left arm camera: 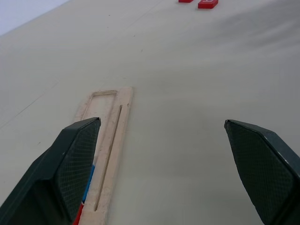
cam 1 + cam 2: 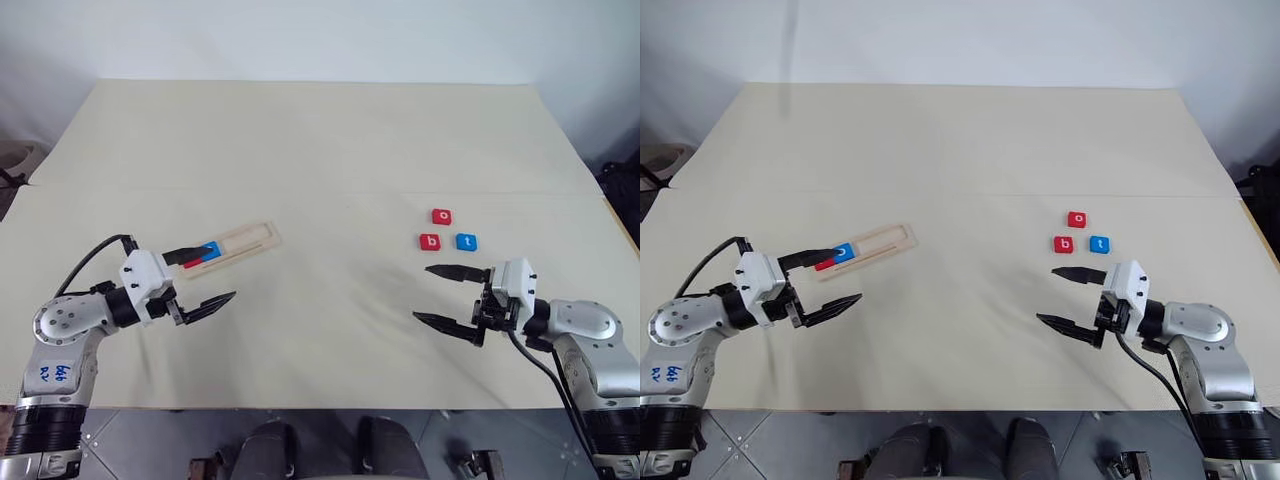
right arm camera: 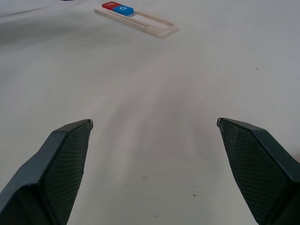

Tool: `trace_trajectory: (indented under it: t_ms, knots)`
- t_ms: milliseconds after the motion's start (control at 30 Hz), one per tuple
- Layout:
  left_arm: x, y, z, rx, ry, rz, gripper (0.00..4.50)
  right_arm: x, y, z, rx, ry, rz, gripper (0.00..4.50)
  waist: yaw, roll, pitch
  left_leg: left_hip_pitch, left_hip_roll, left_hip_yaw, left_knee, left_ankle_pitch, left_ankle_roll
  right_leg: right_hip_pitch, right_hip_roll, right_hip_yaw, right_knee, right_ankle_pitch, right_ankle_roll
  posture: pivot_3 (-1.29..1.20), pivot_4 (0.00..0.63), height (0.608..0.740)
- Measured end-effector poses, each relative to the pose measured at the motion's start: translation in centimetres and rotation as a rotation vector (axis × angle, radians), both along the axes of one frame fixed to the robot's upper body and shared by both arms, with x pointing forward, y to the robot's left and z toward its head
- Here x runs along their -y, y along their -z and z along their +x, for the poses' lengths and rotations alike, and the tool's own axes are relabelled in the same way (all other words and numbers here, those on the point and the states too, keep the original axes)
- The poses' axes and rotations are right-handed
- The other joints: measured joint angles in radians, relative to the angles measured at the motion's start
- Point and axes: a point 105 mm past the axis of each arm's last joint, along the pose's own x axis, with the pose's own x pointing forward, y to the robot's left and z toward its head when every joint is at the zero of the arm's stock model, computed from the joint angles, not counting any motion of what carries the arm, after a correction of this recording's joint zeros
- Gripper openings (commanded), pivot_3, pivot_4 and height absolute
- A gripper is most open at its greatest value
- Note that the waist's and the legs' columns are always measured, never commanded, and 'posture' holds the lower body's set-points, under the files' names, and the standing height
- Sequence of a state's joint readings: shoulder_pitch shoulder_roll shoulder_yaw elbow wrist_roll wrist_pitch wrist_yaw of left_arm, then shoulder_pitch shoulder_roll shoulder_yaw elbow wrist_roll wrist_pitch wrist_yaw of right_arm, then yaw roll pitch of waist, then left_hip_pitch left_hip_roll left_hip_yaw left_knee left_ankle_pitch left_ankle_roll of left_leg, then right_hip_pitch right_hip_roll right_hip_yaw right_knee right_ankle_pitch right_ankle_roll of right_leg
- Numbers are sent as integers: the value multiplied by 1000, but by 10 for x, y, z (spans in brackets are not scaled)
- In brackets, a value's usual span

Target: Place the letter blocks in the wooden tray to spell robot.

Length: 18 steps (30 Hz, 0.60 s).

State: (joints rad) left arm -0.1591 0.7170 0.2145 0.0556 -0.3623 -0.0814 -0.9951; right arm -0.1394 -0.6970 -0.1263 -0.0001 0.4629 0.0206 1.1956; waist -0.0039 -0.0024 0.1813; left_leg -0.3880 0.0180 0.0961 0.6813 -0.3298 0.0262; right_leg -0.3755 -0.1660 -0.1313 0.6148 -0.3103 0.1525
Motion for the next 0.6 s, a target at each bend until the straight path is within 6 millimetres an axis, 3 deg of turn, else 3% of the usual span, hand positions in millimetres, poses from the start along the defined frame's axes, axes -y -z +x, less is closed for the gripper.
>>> trace_trajectory:
  t_ms: [167, 267, 600]
  knots:
    - [-3, 2, 3, -24, -35, -21, 4500, -2, -1, 1, 3, -7, 13, 4450, 2, 0, 0, 0, 0, 0, 0, 0, 0, 0, 0, 0, 0, 0, 0, 0, 150, 740]
    - [-11, 11, -3, -40, -103, -91, 4500, -15, -8, 3, 28, -41, 57, 4450, -2, 0, 0, 0, 3, 0, 0, 0, 0, 0, 0, 0, 0, 0, 0, 0, 150, 740]
    - [-76, 38, -53, -61, -499, -241, 4500, -86, -45, -1, 120, -247, 199, 4450, 1, 0, 0, 0, 5, -1, 0, -1, -1, 0, 1, 0, 0, 0, 0, 0, 150, 740]
